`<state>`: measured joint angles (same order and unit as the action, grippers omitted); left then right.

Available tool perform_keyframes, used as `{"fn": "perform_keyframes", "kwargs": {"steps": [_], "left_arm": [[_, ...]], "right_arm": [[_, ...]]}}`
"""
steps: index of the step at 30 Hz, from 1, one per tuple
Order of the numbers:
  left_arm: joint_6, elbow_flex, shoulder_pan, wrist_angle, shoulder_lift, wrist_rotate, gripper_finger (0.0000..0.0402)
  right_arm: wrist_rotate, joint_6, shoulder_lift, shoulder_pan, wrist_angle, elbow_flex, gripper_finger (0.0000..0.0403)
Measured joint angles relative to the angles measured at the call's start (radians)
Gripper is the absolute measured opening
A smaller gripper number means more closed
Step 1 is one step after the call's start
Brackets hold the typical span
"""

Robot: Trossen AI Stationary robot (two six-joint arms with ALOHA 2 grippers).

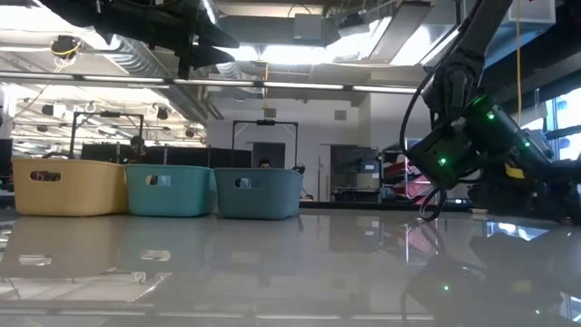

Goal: Sort batteries
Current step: Put the small black battery into the yellow bin

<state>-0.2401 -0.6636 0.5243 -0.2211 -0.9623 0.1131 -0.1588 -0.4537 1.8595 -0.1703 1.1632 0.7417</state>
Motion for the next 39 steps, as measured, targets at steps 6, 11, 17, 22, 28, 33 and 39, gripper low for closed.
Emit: {"fn": "perform_keyframes", "kwargs": {"steps": [6,11,17,22,28,33,39], "left_arm": [[0.001,0.000,0.000,0.000,0.000,0.000,0.0155],[0.008,0.000,0.000,0.000,0.000,0.000,0.0155],[0.005,0.000,0.000,0.000,0.000,0.000,0.0155],[-0.025,0.000,0.000,0.000,0.000,0.000,0.0155],[-0.043,0.000,0.000,0.001,0.000,0.003,0.0155],[-0.048,0.000,0.000,0.001,0.000,0.003,0.0155],[-0.054,0.000,0.000,0.001,0.000,0.003,0.0155]], "right_arm": [[0.018,0.001,0.002,-0.001,0.011,0.034,0.0016],[0.050,0.021,0.005,-0.002,0.024,0.123,0.0023],[0.113,0.069,0.003,-0.002,-0.007,0.232,0.0042],[0.196,0.092,0.002,-0.012,-0.030,0.289,0.0023],[0.257,0.119,-0.008,-0.059,-0.057,0.309,0.0023],[0.289,0.133,-0.033,-0.115,-0.105,0.310,0.0021],[0.295,0.135,-0.067,-0.176,-0.152,0.313,0.0021]]}}
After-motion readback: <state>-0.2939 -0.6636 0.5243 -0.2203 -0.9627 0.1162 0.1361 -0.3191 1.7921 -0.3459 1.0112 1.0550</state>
